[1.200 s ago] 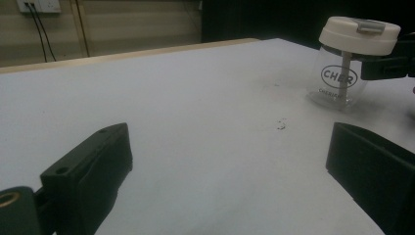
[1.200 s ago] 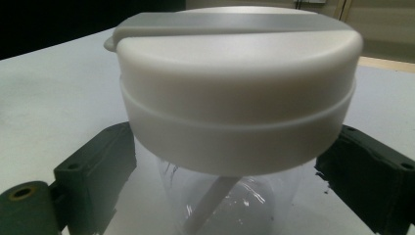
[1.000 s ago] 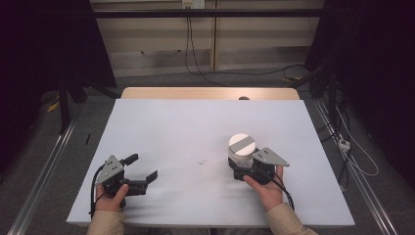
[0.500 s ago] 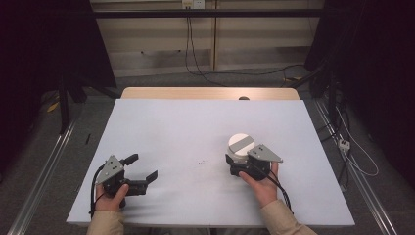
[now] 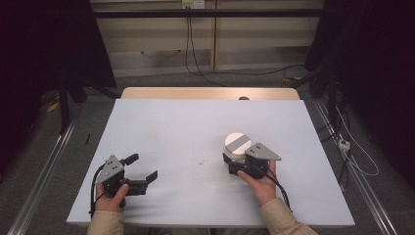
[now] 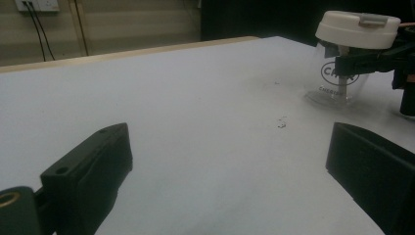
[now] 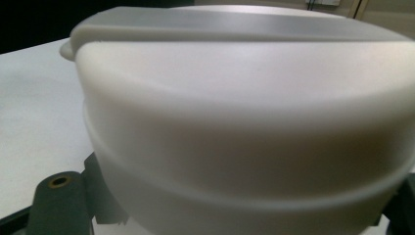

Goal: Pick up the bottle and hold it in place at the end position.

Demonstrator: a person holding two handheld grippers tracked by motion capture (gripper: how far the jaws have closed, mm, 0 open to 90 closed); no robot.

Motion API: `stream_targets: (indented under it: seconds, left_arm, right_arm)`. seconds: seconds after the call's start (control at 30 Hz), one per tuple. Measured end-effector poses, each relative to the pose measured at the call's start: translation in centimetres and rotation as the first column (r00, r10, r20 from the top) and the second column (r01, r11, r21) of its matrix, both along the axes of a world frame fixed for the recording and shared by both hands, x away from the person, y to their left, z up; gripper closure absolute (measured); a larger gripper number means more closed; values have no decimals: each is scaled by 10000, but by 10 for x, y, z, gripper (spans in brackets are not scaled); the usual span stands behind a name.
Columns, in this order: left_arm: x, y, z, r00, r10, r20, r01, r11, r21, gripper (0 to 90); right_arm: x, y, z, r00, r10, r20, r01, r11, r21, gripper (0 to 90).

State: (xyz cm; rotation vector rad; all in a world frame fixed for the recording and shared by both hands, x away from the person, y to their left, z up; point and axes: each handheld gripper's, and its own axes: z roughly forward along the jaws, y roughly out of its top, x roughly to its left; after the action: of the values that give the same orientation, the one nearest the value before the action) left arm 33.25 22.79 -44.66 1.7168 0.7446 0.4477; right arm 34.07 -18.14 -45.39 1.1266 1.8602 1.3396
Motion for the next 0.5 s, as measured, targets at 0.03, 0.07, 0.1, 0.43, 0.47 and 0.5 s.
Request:
stream_targets:
  seconds: [0.03,0.07,0.1,0.43,0.47,0.5]
  left_arm:
    - [0,0,0,10000,-8,-3,8,10000,-10,29]
    - [0,0,0,10000,-14,-2,14,10000,-24,29]
    - [0,0,0,10000,-14,-4,14,10000,-30,29]
    - [0,0,0,10000,-21,-14,21,10000,-3,29]
    - [0,0,0,10000,-27,-17,27,10000,3,29]
    - [0,0,0,10000,-24,-12,24,10000,0,29]
  right_arm:
    - [1,1,1,10000,68,24,-68,10000,-36,183]
    - [1,2,2,9999,129,56,-128,9999,-81,183]
    - [2,3,2,9998,185,99,-184,9998,-108,183]
    - [12,9,7,9984,568,46,-567,9983,-106,183]
    - [13,10,7,9983,585,76,-584,9982,-108,183]
    - [13,10,7,9982,599,80,-598,9982,-100,183]
